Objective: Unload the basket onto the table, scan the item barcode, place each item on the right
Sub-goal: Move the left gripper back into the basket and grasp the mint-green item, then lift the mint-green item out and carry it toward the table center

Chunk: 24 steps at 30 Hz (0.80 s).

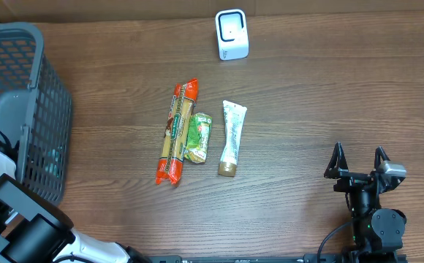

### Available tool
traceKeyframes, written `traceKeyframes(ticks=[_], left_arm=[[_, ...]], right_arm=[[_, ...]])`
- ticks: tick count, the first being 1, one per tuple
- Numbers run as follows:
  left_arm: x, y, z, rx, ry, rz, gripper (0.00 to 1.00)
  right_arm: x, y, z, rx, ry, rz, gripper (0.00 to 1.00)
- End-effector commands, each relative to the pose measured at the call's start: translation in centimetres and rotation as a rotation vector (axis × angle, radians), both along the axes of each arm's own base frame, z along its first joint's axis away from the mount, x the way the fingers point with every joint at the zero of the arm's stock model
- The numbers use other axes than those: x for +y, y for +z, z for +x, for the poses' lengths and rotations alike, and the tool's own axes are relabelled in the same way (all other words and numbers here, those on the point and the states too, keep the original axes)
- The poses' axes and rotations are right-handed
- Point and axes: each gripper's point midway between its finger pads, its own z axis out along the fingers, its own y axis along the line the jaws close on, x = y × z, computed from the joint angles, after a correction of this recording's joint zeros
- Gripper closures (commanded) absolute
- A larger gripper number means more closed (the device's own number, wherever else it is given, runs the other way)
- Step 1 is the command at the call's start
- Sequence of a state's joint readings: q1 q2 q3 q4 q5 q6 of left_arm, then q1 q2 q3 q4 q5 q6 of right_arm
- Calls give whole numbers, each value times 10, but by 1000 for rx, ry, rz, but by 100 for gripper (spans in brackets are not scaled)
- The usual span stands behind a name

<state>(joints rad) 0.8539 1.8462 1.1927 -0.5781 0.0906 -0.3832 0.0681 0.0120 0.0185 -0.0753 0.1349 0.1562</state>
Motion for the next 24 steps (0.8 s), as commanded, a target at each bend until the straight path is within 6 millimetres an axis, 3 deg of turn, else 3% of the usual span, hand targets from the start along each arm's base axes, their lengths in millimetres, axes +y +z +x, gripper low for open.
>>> traceKeyframes(ticks=[1, 7, 12, 17, 18, 19, 22, 24], left_arm=[[-12, -27, -7, 54, -25, -62, 96], [-3, -2, 7, 21, -45, -58, 96], [14, 66, 37, -66, -104, -28, 96], [29, 176, 64, -172, -179, 100, 96], [28, 220, 71, -214, -213, 168, 96], [26, 245, 74, -240, -225, 206, 96], [8, 307, 80, -314, -267, 292, 96], [-17, 342, 87, -364, -345, 340, 96]], right_arm=[[2, -2, 0, -4, 5, 0, 0], [2, -2, 0, -4, 5, 0, 0], [2, -2, 0, -4, 5, 0, 0], [2, -2, 0, -4, 5, 0, 0], [2, -2, 0, -4, 5, 0, 0], [2, -2, 0, -4, 5, 0, 0], [2, -2, 0, -4, 5, 0, 0], [2, -2, 0, -4, 5, 0, 0]])
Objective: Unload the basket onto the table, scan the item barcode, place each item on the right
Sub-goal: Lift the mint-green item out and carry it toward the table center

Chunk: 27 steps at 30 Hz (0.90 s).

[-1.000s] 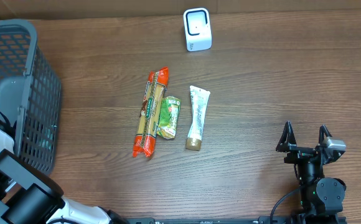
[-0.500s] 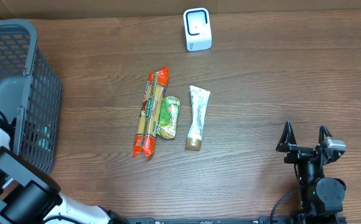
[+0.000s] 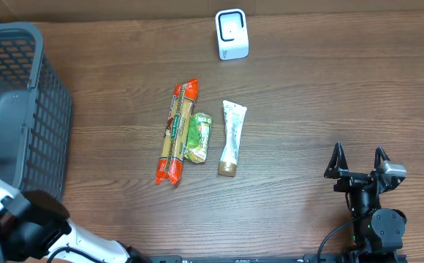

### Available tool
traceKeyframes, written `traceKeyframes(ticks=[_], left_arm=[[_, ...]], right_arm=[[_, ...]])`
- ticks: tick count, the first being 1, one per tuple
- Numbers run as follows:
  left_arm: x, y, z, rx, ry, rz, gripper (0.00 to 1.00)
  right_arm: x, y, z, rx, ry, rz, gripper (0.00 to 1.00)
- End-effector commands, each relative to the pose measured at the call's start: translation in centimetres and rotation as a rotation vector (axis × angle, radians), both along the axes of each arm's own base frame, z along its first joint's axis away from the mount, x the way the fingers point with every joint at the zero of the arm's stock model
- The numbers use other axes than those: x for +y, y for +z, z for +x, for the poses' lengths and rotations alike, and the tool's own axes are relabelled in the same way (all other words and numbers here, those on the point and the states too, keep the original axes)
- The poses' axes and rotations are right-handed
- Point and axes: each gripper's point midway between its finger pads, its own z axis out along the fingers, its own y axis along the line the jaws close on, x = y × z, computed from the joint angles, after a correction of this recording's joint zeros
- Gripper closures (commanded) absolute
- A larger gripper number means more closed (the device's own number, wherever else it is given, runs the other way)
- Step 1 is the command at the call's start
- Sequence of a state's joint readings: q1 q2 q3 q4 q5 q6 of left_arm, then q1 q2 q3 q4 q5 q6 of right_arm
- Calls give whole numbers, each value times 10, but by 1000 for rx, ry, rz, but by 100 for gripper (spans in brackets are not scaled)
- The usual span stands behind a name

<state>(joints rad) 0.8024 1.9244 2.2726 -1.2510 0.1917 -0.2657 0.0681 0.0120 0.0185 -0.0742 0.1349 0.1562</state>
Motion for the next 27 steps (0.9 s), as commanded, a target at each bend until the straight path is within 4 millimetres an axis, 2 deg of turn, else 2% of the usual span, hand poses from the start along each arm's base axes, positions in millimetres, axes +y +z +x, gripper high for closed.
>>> traceKeyframes(ticks=[1, 3, 6, 8, 11, 15, 18, 20, 24, 27], left_arm=[[-56, 81, 17, -123, -191, 138, 96], [-94, 102, 27, -158, -301, 163, 96], [-153, 111, 42, -170, -459, 163, 96], [-192, 106, 51, -150, -569, 155, 96], [-249, 87, 61, -85, -732, 136, 96], [-305, 56, 66, 20, -864, 103, 94], [-338, 28, 67, 116, -941, 80, 94], [-357, 1, 67, 202, -985, 63, 94], [-376, -50, 68, 344, -1019, 20, 95], [-379, -88, 69, 433, -1028, -4, 96]], right_arm=[[2, -2, 0, -3, 5, -1, 0], [2, -2, 0, -3, 5, -1, 0], [2, -2, 0, -3, 5, -1, 0], [2, -2, 0, -3, 5, -1, 0], [2, -2, 0, -3, 5, -1, 0], [2, -2, 0, -3, 5, -1, 0], [2, -2, 0, -3, 5, -1, 0], [2, -2, 0, -3, 5, -1, 0], [2, -2, 0, -3, 5, -1, 0], [2, -2, 0, -3, 6, -1, 0]])
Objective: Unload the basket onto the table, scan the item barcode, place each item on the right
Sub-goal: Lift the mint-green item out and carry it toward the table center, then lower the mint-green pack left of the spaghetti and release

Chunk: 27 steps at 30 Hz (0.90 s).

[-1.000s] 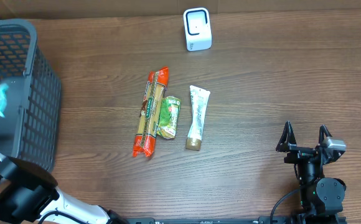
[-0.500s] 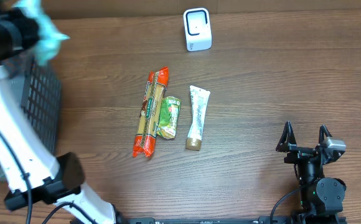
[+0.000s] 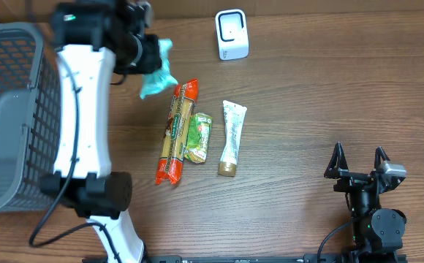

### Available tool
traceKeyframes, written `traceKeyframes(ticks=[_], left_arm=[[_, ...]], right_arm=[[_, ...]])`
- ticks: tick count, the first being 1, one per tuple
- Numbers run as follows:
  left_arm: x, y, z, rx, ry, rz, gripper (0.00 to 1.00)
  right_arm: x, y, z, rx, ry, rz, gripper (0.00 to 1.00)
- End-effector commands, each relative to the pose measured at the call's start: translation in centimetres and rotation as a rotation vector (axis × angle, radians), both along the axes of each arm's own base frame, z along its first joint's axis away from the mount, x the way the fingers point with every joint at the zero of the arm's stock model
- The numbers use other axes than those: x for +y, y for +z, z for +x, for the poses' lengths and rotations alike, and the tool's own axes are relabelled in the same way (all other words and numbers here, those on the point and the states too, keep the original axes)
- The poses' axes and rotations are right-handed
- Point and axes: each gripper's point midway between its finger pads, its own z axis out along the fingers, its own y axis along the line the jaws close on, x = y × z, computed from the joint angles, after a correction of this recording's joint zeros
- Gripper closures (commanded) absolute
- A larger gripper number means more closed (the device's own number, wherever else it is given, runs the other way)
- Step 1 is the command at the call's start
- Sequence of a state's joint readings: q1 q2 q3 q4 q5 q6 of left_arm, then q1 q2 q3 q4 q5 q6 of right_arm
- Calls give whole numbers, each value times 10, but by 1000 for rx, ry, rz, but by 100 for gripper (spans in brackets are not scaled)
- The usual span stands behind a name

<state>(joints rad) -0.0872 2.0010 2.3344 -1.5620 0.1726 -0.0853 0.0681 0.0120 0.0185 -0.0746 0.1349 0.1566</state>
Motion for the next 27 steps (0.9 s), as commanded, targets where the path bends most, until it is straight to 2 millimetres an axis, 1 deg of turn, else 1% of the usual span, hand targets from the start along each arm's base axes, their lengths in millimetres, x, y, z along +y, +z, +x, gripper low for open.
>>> traceKeyframes(ticks=[1, 3, 5, 8, 11, 16, 20, 24, 27], left_arm=[[5, -52, 0, 116, -4, 68, 96], [11, -74, -3, 158, 2, 104, 95], [23, -95, -7, 198, 15, 168, 95], [38, -121, -16, 248, 14, 257, 96], [40, -147, -23, 283, -31, 278, 96], [46, -192, -33, 317, -30, 311, 95], [56, -220, -42, 325, -56, 371, 96], [54, -239, -47, 321, -78, 365, 94], [36, -249, -49, 309, -158, 297, 91]], right_arm=[[2, -2, 0, -3, 5, -1, 0], [2, -2, 0, -3, 5, -1, 0], [2, -2, 0, -3, 5, -1, 0], [2, -2, 0, -3, 5, -1, 0], [2, -2, 0, -3, 5, -1, 0], [2, -2, 0, -3, 5, -1, 0], [2, -2, 0, -3, 5, -1, 0], [2, -2, 0, -3, 5, -1, 0], [2, -2, 0, -3, 5, -1, 0]])
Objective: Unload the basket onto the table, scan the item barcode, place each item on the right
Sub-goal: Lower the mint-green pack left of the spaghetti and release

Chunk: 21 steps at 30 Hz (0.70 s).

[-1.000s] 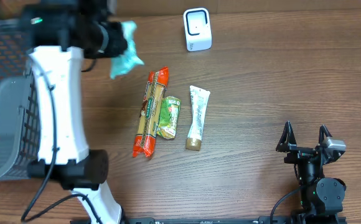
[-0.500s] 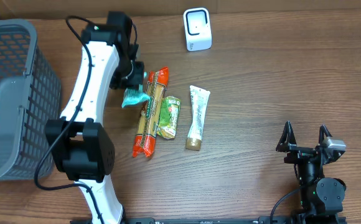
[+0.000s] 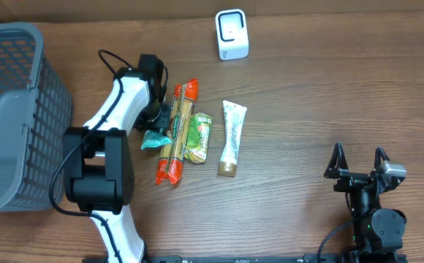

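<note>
A white barcode scanner (image 3: 232,34) stands at the back of the table. My left gripper (image 3: 158,123) is down at the table, left of the orange pasta packet (image 3: 177,131), and appears shut on a small teal packet (image 3: 154,139) that shows below its fingers. The teal packet touches or lies against the pasta packet's left edge. My right gripper (image 3: 359,162) is parked at the front right, open and holding nothing.
A green packet (image 3: 198,136) and a white tube (image 3: 232,139) lie to the right of the pasta packet. A grey mesh basket (image 3: 22,109) takes up the left side. My left arm (image 3: 117,109) stretches from the front left toward the middle.
My left gripper held the teal packet up at the back, left of the scanner. Now it is nearer the front and lower, beside the pasta packet. The right arm has not moved.
My left arm was down at the basket's left side. Then a teal packet showed there, over the basket. Then the gripper held it above the table, left of the scanner. Now it sits low beside the row of items.
</note>
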### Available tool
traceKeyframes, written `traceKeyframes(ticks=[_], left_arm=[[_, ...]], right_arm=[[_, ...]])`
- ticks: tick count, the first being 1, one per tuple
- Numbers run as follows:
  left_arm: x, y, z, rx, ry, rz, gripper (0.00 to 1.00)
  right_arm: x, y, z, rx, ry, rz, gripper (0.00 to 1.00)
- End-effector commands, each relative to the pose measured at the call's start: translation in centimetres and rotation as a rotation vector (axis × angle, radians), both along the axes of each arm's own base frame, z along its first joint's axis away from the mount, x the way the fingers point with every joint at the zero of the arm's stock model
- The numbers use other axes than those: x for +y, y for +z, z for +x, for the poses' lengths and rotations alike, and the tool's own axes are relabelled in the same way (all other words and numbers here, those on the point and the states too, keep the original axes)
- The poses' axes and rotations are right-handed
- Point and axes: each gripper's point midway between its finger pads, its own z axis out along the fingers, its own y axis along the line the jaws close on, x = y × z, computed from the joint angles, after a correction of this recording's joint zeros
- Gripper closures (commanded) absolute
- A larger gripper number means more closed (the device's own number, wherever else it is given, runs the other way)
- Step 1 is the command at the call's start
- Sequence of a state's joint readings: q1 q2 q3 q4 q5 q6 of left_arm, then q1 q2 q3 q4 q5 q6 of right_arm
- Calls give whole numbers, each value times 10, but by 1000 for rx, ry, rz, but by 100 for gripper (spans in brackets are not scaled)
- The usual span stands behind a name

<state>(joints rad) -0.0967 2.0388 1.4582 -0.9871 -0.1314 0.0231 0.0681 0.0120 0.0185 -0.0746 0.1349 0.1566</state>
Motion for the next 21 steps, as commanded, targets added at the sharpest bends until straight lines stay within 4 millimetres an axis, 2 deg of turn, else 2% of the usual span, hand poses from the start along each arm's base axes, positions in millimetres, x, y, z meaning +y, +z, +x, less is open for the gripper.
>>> traceKeyframes(ticks=[1, 2, 6, 8, 14, 19, 21], left_arm=[[-24, -11, -9, 24, -99, -100, 90], [-30, -11, -9, 25, -112, -130, 88], [-55, -10, -10, 25, -134, -232, 65], [-62, -10, -12, 30, -139, -258, 59], [-65, -7, -16, 52, -91, -282, 50], [-65, 11, -11, 52, -83, -278, 28], [-65, 23, -3, 36, -74, -275, 24]], right_arm=[[2, -2, 0, -3, 5, -1, 0], [2, -2, 0, -3, 5, -1, 0], [2, -2, 0, -3, 5, -1, 0], [2, -2, 0, -3, 5, -1, 0], [2, -2, 0, -3, 5, -1, 0], [2, -2, 0, -3, 5, -1, 0], [2, -2, 0, -3, 5, -1, 0]])
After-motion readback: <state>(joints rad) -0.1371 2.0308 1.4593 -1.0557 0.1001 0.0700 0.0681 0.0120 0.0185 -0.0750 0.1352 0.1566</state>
